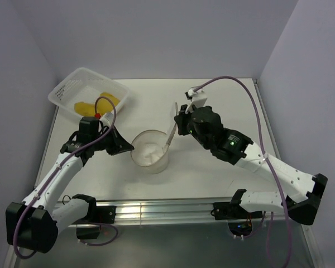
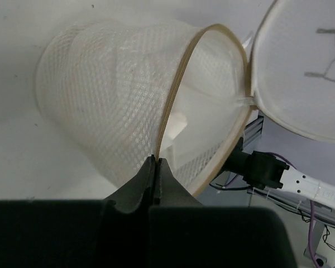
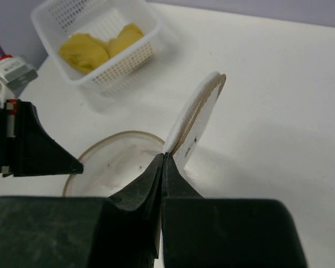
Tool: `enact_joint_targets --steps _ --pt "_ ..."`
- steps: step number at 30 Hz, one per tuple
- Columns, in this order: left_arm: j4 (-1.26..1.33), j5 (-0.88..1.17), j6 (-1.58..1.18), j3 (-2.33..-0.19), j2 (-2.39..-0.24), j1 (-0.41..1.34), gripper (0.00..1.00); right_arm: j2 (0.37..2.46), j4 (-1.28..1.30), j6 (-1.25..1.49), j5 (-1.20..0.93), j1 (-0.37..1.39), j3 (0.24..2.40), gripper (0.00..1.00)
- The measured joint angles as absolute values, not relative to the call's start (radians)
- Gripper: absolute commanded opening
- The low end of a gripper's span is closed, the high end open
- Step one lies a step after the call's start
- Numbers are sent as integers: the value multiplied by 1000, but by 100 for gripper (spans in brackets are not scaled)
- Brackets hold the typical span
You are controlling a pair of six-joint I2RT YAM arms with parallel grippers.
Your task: Place the bra in the laundry bag and zip it closed
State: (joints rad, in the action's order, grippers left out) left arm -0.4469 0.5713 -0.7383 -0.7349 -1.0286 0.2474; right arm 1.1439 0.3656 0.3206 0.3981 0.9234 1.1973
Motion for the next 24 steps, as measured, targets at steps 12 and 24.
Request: enact_joint_targets --steps 12,24 --pt "-399 682 -748 -821 -1101 67 0 988 323 316 411 773 1029 0" --pt "-370 593 -731 -806 -1042 89 0 1020 185 432 158 766 939 0"
